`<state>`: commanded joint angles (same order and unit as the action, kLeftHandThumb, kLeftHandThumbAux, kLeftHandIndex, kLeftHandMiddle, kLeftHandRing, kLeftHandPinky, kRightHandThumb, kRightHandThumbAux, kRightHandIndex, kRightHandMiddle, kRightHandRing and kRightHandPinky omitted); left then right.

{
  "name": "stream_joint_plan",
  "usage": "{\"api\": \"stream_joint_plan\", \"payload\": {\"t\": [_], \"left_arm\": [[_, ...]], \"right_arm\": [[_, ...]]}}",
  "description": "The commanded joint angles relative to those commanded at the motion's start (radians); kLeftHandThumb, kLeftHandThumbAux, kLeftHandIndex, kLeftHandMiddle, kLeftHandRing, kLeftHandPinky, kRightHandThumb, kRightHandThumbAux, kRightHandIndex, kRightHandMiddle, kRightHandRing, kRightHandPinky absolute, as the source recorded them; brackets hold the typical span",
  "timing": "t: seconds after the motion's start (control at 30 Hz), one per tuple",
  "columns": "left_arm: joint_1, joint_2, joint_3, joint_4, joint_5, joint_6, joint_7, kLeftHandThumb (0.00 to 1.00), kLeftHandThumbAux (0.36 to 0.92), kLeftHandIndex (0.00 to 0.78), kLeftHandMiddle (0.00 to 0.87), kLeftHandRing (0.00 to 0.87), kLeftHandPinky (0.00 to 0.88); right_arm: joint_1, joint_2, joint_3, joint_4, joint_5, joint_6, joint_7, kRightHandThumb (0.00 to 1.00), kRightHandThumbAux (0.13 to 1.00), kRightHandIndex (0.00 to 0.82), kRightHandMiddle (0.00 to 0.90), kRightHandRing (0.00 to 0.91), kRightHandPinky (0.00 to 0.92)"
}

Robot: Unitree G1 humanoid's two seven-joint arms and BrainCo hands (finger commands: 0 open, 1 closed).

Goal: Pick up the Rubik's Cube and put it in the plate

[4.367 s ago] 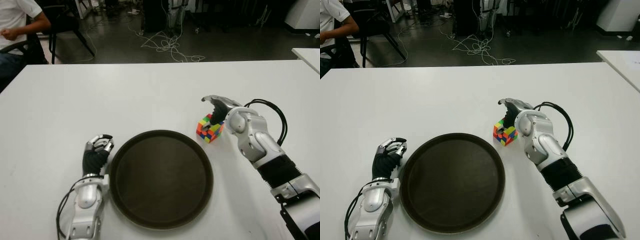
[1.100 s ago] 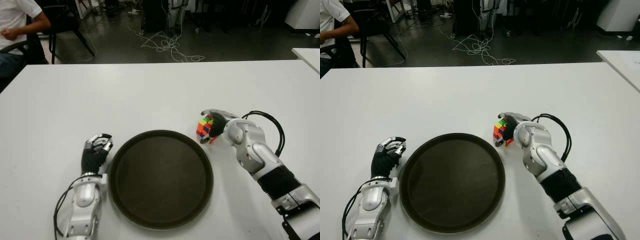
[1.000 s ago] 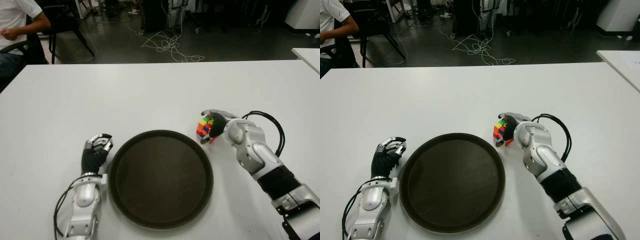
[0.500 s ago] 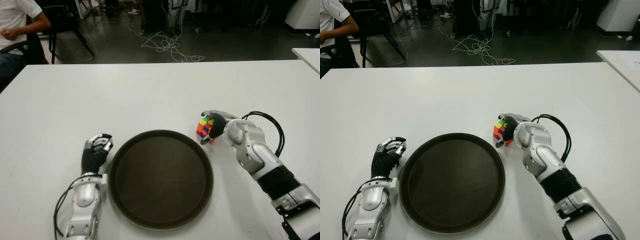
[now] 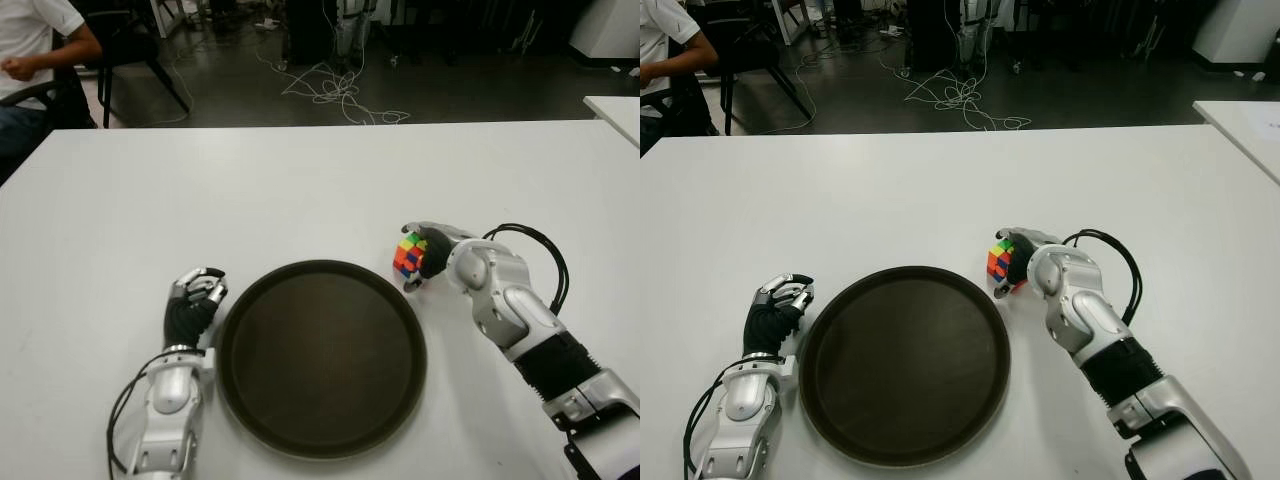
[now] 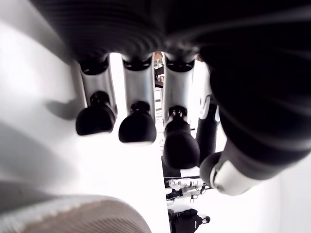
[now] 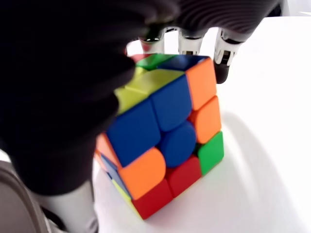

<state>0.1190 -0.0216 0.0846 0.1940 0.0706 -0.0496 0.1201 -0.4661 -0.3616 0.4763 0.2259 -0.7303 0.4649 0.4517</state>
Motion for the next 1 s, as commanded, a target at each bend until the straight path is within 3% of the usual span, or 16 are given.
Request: {"api": "stream_joint_plan", "payload": {"t": [0.67,1.0], "left_arm": [[-0.011,0.009,0.006,0.018,-0.009,0.006,-0.009,0.710,0.705,0.443,0.812,0.828,0.807],[-0.010,0.020,0.000,0.024,-0.008,-0.003,-0.017,0.711,0.705,0.444,0.809,0.822,0.801]], "right_arm": [[0.028,0.004,-0.013,0.004,0.013,-0.001,-0.002,0.000,0.823,0.034,0.092,0.072,0.010],[0.025,-0.011,-0.002,0.009,0.012,-0.025,0.016,0.000,0.832,0.041,0.097,0.080,0.017]]}}
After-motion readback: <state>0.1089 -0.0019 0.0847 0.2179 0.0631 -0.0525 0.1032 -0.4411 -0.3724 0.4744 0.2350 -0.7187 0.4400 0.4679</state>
